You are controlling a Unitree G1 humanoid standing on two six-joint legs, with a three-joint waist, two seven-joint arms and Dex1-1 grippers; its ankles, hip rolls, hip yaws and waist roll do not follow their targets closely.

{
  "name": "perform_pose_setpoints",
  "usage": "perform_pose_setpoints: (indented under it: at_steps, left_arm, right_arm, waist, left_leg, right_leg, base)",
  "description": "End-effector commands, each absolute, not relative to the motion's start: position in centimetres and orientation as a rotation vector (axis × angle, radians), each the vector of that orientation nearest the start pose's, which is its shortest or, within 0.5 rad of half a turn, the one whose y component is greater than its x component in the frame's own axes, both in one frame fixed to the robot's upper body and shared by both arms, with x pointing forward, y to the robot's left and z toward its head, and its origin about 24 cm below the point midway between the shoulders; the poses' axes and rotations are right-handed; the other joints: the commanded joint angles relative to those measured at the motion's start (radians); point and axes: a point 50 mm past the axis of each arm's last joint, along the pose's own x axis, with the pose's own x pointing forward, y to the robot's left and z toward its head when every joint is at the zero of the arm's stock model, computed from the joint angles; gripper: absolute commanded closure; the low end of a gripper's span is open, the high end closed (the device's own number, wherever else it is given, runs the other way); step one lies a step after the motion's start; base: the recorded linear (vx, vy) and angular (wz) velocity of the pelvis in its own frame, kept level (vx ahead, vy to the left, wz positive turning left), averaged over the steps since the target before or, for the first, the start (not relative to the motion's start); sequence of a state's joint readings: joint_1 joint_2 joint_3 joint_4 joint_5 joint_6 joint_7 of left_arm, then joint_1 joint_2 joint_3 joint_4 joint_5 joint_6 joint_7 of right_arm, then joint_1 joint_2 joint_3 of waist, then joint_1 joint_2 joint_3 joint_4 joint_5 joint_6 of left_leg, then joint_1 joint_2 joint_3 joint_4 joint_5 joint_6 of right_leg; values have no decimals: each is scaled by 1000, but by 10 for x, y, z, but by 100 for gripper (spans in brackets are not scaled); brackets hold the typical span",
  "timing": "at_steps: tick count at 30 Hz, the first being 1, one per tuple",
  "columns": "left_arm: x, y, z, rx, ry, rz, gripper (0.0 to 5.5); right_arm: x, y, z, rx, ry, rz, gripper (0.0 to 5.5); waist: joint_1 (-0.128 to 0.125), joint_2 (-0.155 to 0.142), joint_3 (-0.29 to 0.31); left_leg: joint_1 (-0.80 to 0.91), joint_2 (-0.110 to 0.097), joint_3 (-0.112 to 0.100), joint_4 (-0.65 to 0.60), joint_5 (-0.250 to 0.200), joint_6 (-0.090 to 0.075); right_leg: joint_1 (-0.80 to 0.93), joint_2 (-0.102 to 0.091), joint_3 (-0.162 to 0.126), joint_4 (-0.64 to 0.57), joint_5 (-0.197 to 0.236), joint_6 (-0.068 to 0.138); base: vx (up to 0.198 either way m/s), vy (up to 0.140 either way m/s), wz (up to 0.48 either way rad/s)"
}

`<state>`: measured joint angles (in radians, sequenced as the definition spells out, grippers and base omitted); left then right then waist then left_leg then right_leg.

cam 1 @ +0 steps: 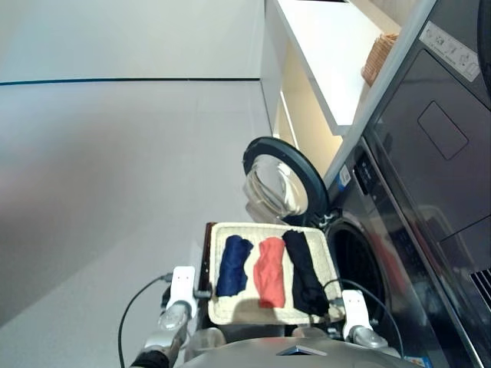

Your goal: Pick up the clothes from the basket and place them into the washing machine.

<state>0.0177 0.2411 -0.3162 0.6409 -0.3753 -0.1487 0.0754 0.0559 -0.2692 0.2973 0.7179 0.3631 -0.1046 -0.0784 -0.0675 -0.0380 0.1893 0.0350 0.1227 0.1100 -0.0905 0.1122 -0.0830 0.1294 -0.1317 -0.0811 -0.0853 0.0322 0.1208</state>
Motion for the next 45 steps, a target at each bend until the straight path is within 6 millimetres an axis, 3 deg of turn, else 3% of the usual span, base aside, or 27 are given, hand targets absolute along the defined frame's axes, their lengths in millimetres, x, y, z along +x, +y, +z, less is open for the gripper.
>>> perform_pose_setpoints:
  at_steps: [1,6,9,10,11,13,17,22,31,39,45]
  left_arm:
    - [258,142,-35,-3,271,-106,0]
    - [280,123,1,17,115,-157,0]
    - [293,114,13,33,66,-153,0]
    - [293,113,14,33,65,-153,0]
    - [302,106,24,49,30,-151,0]
    - [306,103,29,64,5,-146,0]
    - [319,90,59,183,-142,-170,0]
    - [325,79,82,152,-221,-157,0]
    - [339,80,106,179,-296,-100,0]
    - [359,94,113,124,-236,13,0]
    - [375,107,114,165,-185,63,0]
  right_arm:
    - [247,-194,-36,-17,291,-42,0]
    - [275,-164,36,-11,-49,58,0]
    - [286,-145,71,-34,-201,100,0]
    - [286,-145,71,-34,-201,100,0]
    - [290,-130,95,-34,-306,134,0]
    - [292,-123,104,-37,-342,153,0]
    - [293,-97,147,-52,-538,229,0]
    - [286,-71,184,-40,-703,295,0]
    - [280,-47,214,8,-828,352,0]
    - [278,-38,222,23,-855,378,0]
    - [273,-26,224,58,-851,459,0]
  waist:
    - [23,29,137]
    - [21,19,201]
    - [17,15,229]
    - [16,14,227]
    - [14,6,251]
    - [14,5,260]
    - [11,0,316]
    - [5,0,331]
    - [-1,-2,331]
    - [-17,-10,331]
    - [-33,-29,331]
  left_leg:
    - [16,2,37,117,-119,-2]
    - [-97,13,22,205,-139,1]
    - [-160,19,21,239,-141,4]
    - [-165,19,21,242,-142,4]
    - [-214,20,12,273,-147,4]
    - [-240,18,9,294,-152,5]
    - [-359,15,-10,383,-171,7]
    - [-540,21,-28,486,-187,9]
    - [-748,31,-37,571,-204,8]
    - [-840,34,-47,608,-207,5]
    - [-895,40,-47,680,-235,6]
  right_leg:
    - [-119,-36,-29,125,-18,21]
    - [-260,-28,-12,257,-41,21]
    - [-346,-32,4,333,-50,28]
    - [-350,-32,4,336,-51,28]
    - [-389,-32,16,358,-54,30]
    - [-414,-33,19,378,-57,30]
    - [-529,-38,31,467,-71,26]
    - [-698,-36,43,564,-91,14]
    - [-911,-24,57,644,-108,6]
    - [-999,-21,58,677,-115,4]
    - [-1067,-16,75,751,-139,1]
  base:
    - [-175,-37,-30]
    - [-121,0,6]
    - [-95,32,-67]
    - [-112,-3,-42]
    - [-75,-10,16]
    - [-86,1,5]
    - [-118,-5,13]
    - [-93,-17,51]
    - [-15,-4,-1]
    - [0,0,0]
    - [0,0,0]
